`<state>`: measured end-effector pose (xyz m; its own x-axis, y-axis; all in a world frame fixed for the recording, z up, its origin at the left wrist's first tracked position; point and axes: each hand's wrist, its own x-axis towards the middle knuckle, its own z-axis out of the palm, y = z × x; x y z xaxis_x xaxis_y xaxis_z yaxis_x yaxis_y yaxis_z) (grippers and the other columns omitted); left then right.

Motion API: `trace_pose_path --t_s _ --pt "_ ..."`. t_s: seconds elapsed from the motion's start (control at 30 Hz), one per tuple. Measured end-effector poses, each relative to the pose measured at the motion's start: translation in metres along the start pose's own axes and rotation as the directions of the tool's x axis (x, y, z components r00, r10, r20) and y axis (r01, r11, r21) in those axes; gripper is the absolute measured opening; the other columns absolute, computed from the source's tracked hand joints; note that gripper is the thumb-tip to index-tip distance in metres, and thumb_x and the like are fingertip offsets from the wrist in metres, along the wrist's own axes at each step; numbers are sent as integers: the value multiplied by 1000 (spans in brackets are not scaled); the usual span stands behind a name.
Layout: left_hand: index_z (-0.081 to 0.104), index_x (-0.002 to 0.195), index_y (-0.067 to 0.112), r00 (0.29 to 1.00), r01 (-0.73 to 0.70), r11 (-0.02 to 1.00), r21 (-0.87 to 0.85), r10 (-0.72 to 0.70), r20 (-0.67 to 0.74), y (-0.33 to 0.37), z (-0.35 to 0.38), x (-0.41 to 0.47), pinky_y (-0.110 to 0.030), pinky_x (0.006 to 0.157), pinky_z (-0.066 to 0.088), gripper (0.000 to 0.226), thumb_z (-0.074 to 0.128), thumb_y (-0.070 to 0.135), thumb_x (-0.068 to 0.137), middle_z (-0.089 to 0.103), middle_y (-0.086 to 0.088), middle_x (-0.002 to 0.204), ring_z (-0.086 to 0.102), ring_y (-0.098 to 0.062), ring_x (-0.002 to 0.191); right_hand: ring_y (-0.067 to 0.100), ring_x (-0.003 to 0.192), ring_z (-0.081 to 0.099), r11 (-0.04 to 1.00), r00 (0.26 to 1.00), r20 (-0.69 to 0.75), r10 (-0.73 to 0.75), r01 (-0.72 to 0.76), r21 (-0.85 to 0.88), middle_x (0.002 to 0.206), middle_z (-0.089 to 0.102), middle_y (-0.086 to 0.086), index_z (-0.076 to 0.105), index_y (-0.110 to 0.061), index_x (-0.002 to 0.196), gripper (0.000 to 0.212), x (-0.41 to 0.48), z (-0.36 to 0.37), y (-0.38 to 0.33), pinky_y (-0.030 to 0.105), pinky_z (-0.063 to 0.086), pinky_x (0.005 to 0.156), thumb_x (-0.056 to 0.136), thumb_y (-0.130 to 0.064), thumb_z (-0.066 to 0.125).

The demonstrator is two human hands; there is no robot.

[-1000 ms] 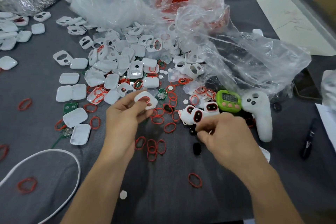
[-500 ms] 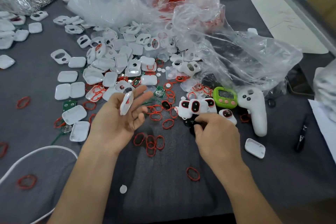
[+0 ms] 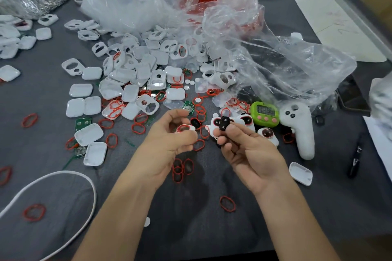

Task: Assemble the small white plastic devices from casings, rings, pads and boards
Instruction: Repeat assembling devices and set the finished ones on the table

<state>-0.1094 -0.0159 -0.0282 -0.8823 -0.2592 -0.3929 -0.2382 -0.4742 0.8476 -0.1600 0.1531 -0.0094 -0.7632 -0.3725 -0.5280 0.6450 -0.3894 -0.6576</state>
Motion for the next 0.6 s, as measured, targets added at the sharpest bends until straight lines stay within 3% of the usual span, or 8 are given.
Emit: trace_pose_path --t_s 0.1,0.27,0.33,0.4,0.5,0.6 --pt "64 106 12 1000 12 993 -119 -11 9 -1 10 -1 -24 63 58 42 62 -16 75 61 4 87 59 -4 65 14 58 70 995 999 2 49 -49 90 81 75 19 79 -1 81 14 0 4 0 16 55 49 71 -6 69" --pt "54 105 8 997 83 958 -276 -77 32 2 15 0 -35 58 61 17 43 2 95 73 -12 86 67 -21 58 14 58 69 999 1000 24 12 -13 37 78 75 14 81 -10 75 16 -1 8 2 17 56 53 68 0 70" --pt "57 96 10 994 106 967 -230 -102 30 4 15 -2 -30 48 56 15 42 9 95 75 -15 86 65 -22 52 12 62 67 995 997 56 -55 60 -79 79 73 10 80 -8 89 23 -2 9 3 17 56 58 70 3 71" --pt "61 84 11 995 100 985 -141 -103 -12 4 16 -4 -23 36 42 13 49 13 88 74 -10 78 53 -18 41 10 65 64 958 986 86 -140 157 -239 77 71 4 77 -6 100 28 -2 12 3 18 54 64 78 11 71" --pt "66 64 18 991 103 993 -48 -107 -77 4 18 -5 -19 33 24 20 54 17 79 66 -2 64 34 -12 36 6 65 67 875 964 108 -243 266 -404 72 74 0 78 -6 93 23 -4 20 1 15 51 64 84 14 70" --pt "66 54 26 992 81 996 31 -78 -95 4 20 -5 -20 34 22 30 55 32 81 63 -3 65 36 -9 36 10 53 60 843 958 72 -279 280 -459 66 72 7 79 -12 78 21 -6 25 -2 17 45 50 87 6 72"
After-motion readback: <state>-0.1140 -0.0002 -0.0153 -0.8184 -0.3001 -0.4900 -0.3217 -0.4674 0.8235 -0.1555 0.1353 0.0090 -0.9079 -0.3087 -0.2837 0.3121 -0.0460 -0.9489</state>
